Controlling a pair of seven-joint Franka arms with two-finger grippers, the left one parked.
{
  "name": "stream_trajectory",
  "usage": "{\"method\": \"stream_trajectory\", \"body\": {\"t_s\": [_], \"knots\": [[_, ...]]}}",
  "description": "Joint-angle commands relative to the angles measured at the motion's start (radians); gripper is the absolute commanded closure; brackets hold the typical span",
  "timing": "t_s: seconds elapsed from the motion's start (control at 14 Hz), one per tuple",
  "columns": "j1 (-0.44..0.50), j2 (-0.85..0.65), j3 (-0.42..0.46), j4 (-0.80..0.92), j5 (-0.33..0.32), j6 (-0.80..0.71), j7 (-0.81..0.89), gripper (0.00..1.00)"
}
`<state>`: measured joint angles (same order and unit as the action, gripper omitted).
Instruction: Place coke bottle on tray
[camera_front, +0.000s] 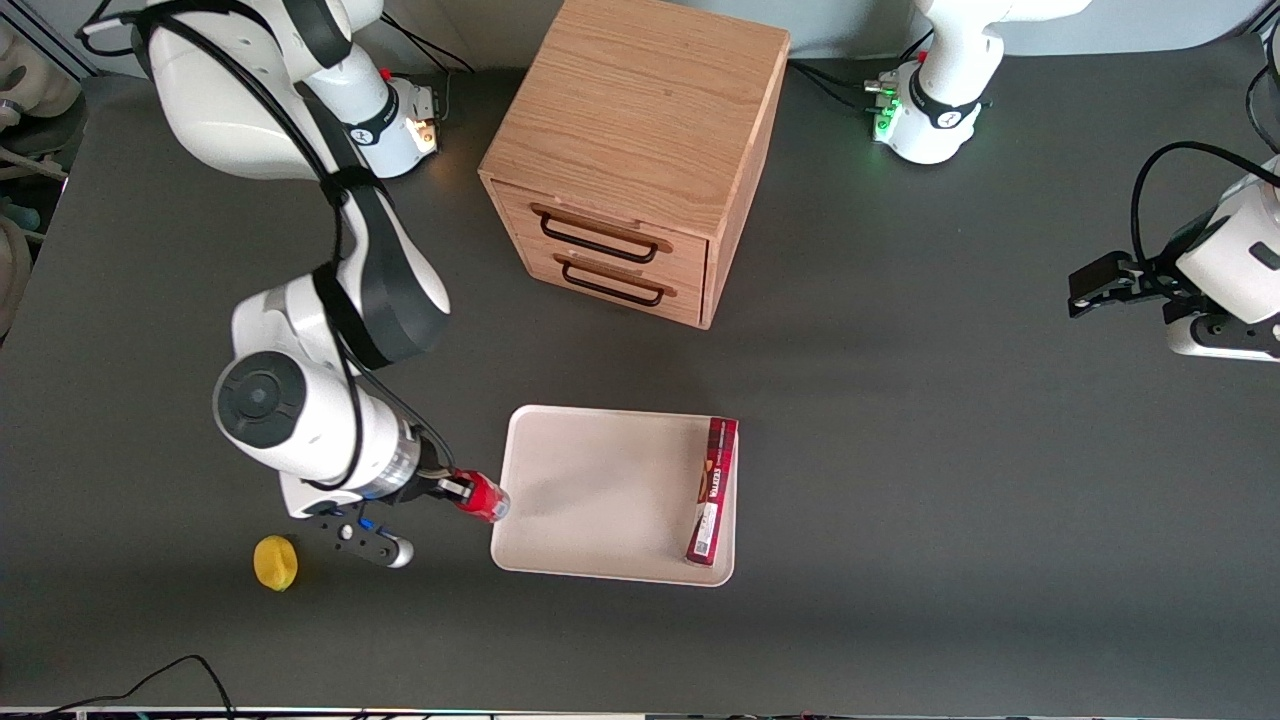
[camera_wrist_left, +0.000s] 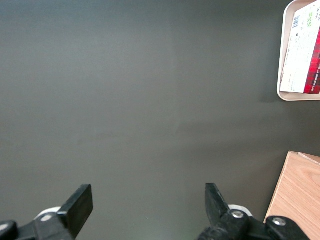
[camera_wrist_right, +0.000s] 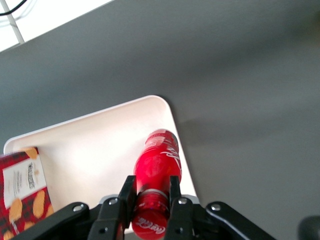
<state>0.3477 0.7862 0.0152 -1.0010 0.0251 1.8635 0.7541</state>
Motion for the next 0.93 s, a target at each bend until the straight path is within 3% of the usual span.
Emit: {"method": "stream_trajectory", "body": {"t_s": [0.0,0.64,0.71,0.79,0.86], "knots": [[0.013,0.054,-0.004,0.064,-0.008,0.026,0.042,1.0],[0.027,0.125,-0.006,0.061,-0.011,0.074,0.039,1.0],[0.027,0.128,-0.006,0.061,-0.011,0.074,0.039,0.71],[0.027,0.128,-0.007,0.061,-0.013,0.074,0.039,0.15],[0.027,0.123,-0.008,0.061,-0.014,0.072,0.039,0.0]]}}
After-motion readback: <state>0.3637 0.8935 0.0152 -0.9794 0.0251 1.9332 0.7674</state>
